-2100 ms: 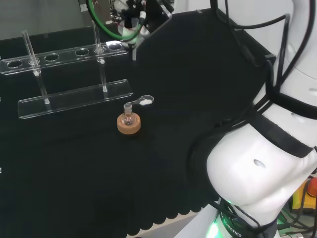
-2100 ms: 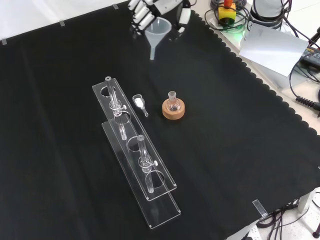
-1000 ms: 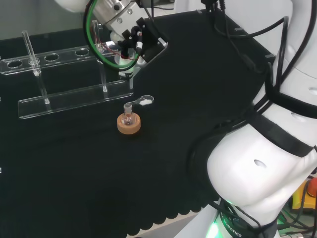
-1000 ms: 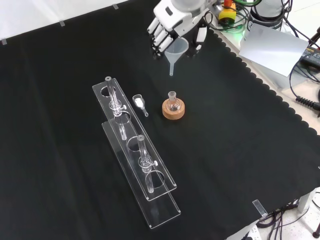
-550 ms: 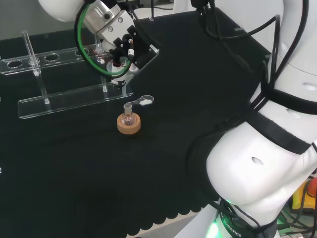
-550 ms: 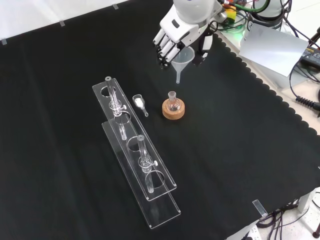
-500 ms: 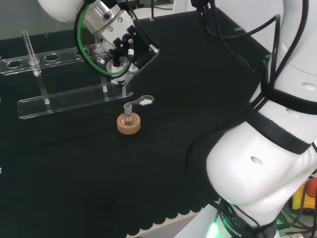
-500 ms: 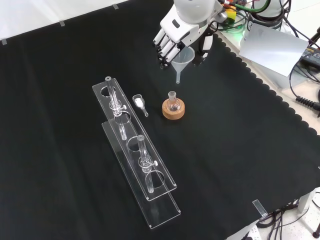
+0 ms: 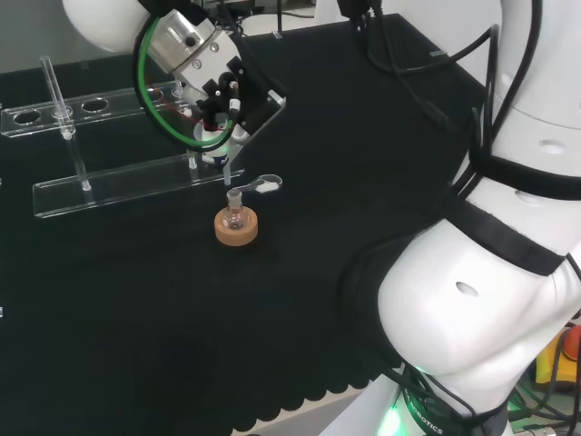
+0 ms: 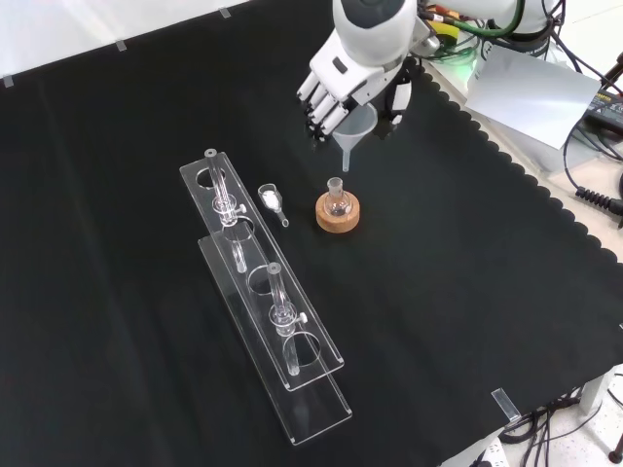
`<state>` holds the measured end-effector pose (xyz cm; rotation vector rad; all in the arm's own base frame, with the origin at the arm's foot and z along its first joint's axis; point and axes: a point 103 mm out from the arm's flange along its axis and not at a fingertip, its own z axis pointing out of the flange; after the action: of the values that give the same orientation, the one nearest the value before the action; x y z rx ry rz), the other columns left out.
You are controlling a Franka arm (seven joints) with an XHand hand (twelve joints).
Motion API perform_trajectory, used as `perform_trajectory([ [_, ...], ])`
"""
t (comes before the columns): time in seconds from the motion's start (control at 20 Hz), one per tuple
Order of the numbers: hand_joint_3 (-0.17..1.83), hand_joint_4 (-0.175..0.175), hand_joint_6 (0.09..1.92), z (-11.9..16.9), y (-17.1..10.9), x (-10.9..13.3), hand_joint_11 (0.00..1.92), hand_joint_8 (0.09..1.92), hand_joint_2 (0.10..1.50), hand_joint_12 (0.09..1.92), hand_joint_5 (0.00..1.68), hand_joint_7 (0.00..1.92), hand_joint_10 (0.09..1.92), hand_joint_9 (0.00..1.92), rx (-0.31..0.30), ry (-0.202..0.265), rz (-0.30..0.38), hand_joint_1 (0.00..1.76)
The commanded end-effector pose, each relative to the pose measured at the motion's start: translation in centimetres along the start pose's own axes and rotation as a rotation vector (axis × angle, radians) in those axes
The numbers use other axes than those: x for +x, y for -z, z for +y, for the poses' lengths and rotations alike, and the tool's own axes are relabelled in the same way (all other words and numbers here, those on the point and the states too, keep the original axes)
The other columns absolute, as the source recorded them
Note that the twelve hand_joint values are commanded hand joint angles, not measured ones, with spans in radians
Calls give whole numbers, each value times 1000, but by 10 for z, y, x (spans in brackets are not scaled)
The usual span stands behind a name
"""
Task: Place the funnel on the round-bottom flask.
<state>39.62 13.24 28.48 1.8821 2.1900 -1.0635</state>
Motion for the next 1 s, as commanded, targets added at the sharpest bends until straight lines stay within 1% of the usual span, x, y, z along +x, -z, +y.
perform_trajectory([
  [0.05,679,-16,670,14,-7,2,583,666,823,1253,706,640,425,1009,23,-4,-1,924],
  [0.25,680,-16,671,17,-8,2,581,668,823,1254,706,638,426,1008,39,-11,-4,923],
  [0.5,681,-16,673,20,-7,4,578,670,823,1255,706,637,427,1006,36,-7,-2,923],
  [1.0,682,-14,677,26,-13,4,574,674,823,1256,708,634,430,1003,51,-6,-4,923],
])
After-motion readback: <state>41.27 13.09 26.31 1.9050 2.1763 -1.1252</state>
